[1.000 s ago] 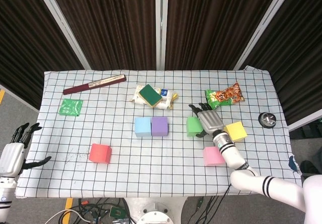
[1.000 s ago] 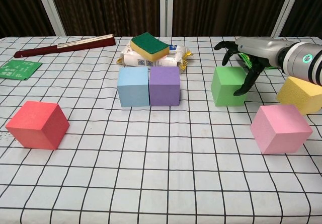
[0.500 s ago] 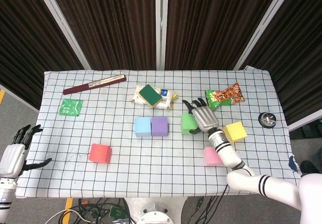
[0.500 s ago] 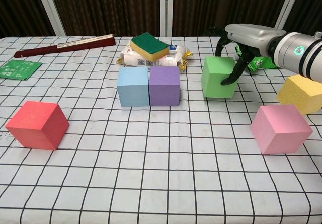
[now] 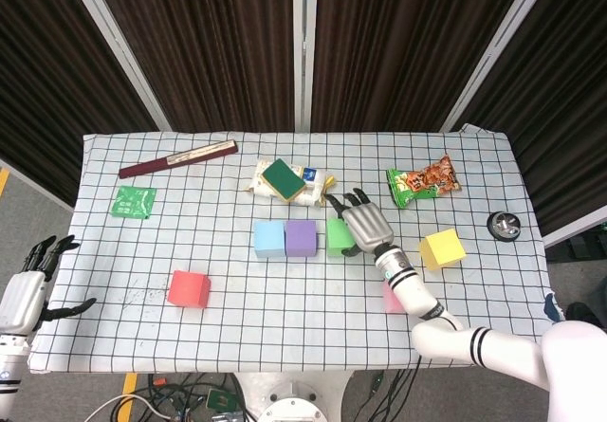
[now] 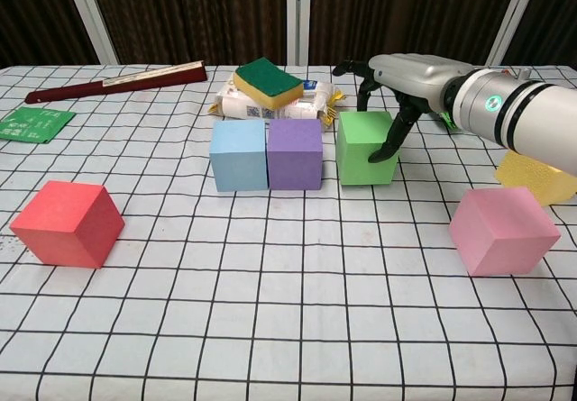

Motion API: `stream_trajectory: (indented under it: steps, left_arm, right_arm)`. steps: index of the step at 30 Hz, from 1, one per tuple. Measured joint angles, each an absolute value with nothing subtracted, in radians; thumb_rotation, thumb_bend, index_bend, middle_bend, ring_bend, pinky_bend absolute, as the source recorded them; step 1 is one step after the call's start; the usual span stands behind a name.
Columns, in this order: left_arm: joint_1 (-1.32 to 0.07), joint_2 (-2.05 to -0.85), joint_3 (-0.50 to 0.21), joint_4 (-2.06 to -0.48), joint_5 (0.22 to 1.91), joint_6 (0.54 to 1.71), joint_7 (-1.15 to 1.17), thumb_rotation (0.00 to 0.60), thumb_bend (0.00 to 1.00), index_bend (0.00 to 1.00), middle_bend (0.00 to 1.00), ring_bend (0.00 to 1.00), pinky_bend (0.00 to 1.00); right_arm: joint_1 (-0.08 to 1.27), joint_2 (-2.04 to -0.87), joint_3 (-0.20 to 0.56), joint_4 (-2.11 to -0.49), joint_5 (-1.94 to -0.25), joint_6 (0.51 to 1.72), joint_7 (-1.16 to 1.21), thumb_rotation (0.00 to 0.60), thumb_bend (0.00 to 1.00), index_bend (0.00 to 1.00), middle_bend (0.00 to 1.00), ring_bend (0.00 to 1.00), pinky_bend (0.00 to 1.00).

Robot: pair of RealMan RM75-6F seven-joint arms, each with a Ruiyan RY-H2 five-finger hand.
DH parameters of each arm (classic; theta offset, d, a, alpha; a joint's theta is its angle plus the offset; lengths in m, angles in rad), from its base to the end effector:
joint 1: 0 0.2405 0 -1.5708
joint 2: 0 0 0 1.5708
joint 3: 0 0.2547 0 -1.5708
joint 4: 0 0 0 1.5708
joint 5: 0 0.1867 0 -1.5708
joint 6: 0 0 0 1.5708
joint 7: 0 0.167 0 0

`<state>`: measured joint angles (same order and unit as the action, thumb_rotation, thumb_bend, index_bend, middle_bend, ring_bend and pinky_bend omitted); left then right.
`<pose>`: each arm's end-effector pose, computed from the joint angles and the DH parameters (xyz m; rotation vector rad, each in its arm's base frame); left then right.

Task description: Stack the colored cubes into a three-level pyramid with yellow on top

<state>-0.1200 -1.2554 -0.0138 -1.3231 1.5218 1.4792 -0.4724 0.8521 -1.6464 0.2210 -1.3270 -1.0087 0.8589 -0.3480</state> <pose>-0.3334 0.2102 0.1553 -1.3037 -1.1518 -1.1505 -0.1218 -0.3879 -0.0291 1.8912 -0.9823 0.8958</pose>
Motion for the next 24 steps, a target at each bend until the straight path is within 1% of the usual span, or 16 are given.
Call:
stream_trajectory:
  steps: [8,15,24]
  left_arm:
    - [-0.117,-1.258,-0.018,-1.311,1.520,1.477,-0.491,0.600,0.00,0.08,0.19,0.01,0.05]
    - [-0.117,-1.260,-0.024,-1.305,1.514,1.471,-0.505,0.600,0.00,0.08,0.19,0.01,0.05]
    - [-0.119,-1.259,-0.026,-1.305,1.514,1.463,-0.505,0.600,0.00,0.08,0.19,0.01,0.05]
  right_arm:
    - [0.870,-1.687,0.228,-1.307,-0.978,0.873,-0.385,0.600,0.12,0.00,0.56,0.12,0.00]
    - [0.884,-1.696,0.238,-1.306,-0.972,0.873,-0.393,0.600,0.12,0.00,0.56,0.12,0.00]
    - [0.897,-1.707,0.232,-1.303,-0.963,0.867,-0.416,0.600,0.12,0.00,0.56,0.12,0.00]
